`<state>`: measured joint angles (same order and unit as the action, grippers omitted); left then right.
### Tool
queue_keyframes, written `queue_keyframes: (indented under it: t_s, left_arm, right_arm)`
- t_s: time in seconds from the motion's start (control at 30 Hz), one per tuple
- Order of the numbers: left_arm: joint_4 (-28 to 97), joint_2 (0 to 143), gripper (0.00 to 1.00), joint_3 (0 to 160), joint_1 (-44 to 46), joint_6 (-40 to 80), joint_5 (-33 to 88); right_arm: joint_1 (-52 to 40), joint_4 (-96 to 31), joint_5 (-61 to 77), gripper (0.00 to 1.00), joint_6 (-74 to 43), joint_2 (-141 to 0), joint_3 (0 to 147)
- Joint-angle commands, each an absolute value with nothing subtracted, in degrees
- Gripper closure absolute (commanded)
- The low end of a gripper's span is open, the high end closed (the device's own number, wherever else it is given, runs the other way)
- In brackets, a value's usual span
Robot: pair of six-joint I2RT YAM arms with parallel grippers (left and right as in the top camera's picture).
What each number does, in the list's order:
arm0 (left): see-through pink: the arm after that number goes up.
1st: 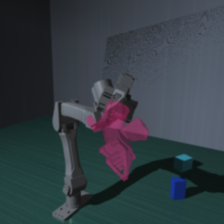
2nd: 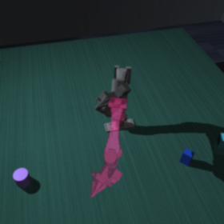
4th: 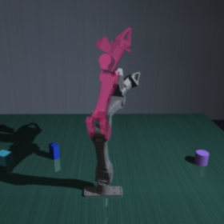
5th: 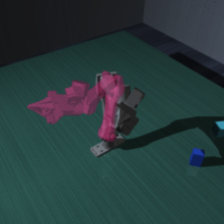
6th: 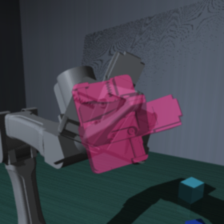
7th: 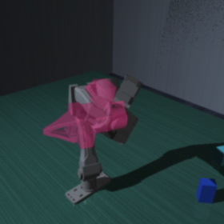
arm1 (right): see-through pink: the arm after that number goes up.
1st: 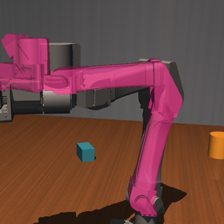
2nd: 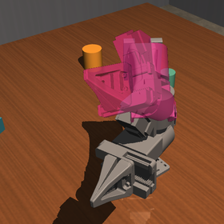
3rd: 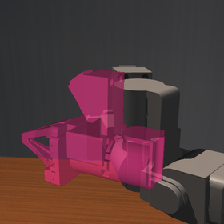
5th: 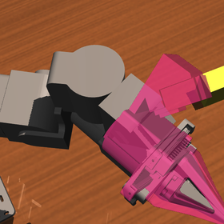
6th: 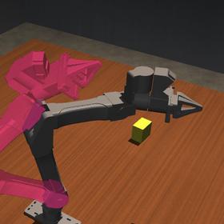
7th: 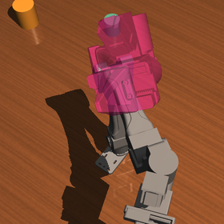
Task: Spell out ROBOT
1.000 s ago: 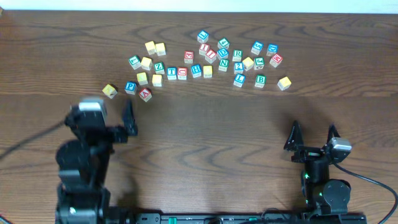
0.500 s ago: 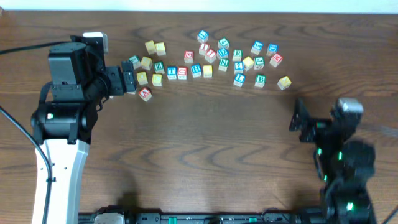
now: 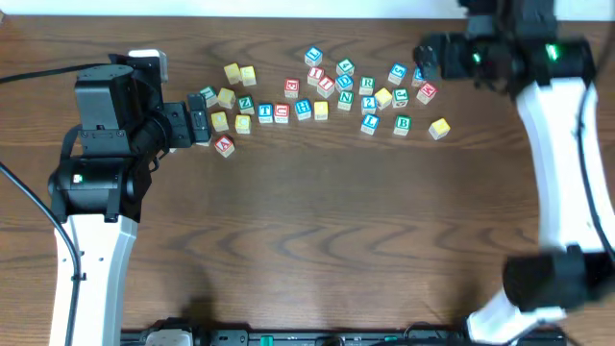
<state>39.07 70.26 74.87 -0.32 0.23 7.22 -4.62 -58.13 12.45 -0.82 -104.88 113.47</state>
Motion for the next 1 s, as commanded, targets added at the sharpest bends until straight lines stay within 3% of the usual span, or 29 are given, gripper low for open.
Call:
queue_keyframes:
  t_s: [0.0,0.1,0.3,0.5,0.7,0.83,0.97]
  left_arm:
    - [39.05,70.04,0.0,76.09,-0.62,0.73,7.53]
    - [39.05,70.04,0.0,76.09,-0.62,0.73,7.51]
    - [39.05,70.04,0.0,76.09,-0.62,0.73,7.51]
    - [39.05,70.04,0.0,76.09,-0.62,0.73,7.51]
    - [39.03,70.04,0.0,76.09,-0.62,0.73,7.51]
    - [38.98,70.04,0.0,76.09,-0.62,0.73,7.51]
    - [39.03,70.04,0.0,76.09,-0.62,0.75,7.53]
  right_arm:
    - [-7.33,-66.11,13.63,0.01,2.81,-117.43,131.15]
    - [-9.65,-70.74,12.45,0.01,2.83,-128.14,142.98]
    - [-13.06,-67.83,5.76,0.01,2.33,-138.1,145.12]
    - [-14.35,-63.37,2.96,0.01,2.2,-140.33,145.12]
    - [-14.35,-62.7,9.61,0.01,2.17,-140.55,144.92]
    - [-14.41,-62.37,4.47,0.24,-10.13,-142.5,143.74]
    - [-14.83,-61.95,1.02,0.45,-14.63,-145.36,143.63]
